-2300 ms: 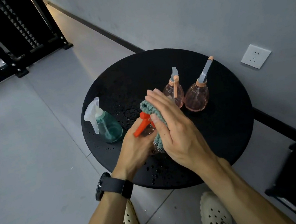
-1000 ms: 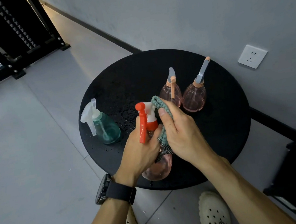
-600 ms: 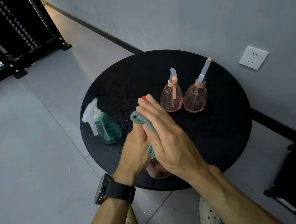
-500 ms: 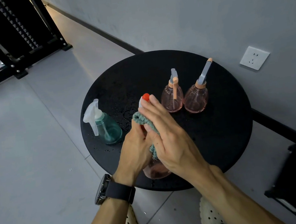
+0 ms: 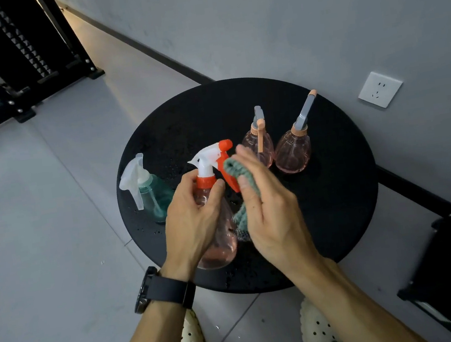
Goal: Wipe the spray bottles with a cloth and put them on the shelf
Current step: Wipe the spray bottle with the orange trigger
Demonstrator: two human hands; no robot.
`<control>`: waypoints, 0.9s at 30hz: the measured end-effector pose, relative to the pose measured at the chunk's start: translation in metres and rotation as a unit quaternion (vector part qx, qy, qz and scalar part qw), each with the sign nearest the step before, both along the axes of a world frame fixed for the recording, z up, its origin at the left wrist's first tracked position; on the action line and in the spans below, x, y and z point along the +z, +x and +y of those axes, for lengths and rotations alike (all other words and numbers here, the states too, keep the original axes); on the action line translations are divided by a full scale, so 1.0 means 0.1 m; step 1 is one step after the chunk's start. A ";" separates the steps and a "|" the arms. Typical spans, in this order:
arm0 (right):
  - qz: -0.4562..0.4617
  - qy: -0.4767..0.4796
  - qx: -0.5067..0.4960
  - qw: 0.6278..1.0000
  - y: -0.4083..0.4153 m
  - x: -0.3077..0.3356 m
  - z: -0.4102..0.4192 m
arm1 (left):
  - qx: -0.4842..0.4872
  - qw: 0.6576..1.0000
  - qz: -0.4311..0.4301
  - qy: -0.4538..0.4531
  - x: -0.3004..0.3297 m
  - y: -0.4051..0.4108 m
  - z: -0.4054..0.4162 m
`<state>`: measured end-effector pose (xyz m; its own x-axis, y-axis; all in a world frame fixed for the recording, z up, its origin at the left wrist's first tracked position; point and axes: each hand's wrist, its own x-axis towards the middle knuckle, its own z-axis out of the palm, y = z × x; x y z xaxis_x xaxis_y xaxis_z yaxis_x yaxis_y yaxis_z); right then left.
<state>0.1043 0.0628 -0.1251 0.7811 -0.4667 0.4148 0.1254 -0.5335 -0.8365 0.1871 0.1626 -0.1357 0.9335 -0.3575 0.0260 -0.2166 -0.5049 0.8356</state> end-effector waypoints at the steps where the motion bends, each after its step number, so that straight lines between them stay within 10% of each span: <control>1: -0.019 0.007 -0.031 0.999 0.00 0.01 -0.02 | 0.004 1.000 -0.011 0.014 -0.02 0.01 0.00; 19: 0.099 -0.276 -0.020 0.956 0.18 -0.24 -0.09 | -0.028 0.981 -0.114 0.157 -0.06 -0.15 -0.06; 27: 0.123 -0.063 -0.063 0.988 0.08 -0.06 -0.18 | -0.024 0.981 -0.092 0.166 -0.06 -0.13 -0.04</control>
